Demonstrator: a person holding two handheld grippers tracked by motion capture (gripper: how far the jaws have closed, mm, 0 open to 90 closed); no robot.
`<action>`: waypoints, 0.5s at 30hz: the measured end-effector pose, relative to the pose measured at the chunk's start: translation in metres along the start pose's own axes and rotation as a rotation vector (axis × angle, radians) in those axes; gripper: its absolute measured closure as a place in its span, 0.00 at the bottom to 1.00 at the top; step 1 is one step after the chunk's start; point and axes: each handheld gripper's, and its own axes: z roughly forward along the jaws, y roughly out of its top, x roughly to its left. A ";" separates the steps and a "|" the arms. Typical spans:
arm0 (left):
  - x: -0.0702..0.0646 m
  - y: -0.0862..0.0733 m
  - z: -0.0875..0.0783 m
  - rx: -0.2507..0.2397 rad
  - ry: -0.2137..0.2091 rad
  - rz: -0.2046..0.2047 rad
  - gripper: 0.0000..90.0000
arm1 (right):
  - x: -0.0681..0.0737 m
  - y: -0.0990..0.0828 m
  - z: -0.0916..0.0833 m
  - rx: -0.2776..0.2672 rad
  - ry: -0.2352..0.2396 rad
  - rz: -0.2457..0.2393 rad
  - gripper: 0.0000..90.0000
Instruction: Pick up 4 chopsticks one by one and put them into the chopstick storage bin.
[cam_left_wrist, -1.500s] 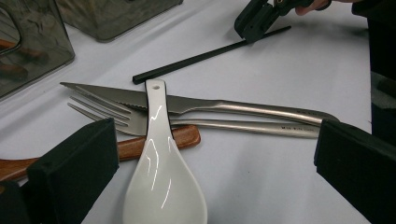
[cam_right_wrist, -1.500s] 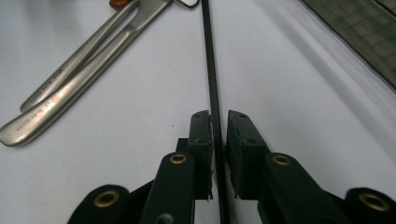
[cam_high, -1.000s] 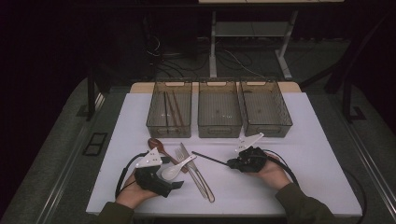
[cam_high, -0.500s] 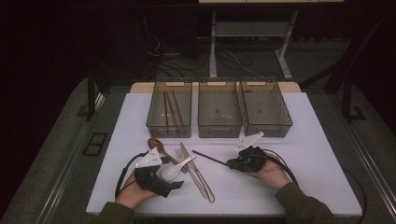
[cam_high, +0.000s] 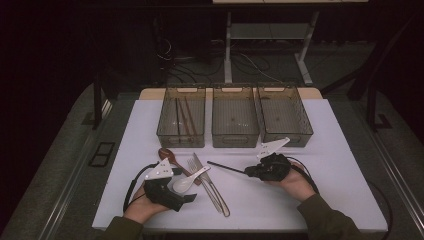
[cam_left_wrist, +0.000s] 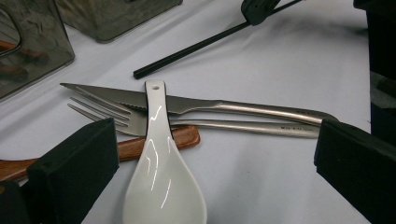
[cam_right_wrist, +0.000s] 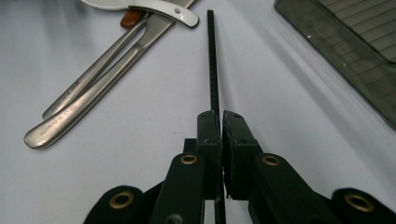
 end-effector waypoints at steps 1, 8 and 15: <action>0.000 0.000 0.000 0.000 0.000 0.001 0.00 | 0.000 0.001 -0.001 -0.008 -0.003 -0.002 0.96; 0.000 0.000 0.000 0.003 0.000 0.000 0.00 | 0.001 0.004 -0.009 -0.041 0.000 0.001 0.96; 0.000 0.000 0.000 0.003 0.001 0.000 0.00 | 0.000 0.010 -0.016 -0.080 0.003 0.005 0.96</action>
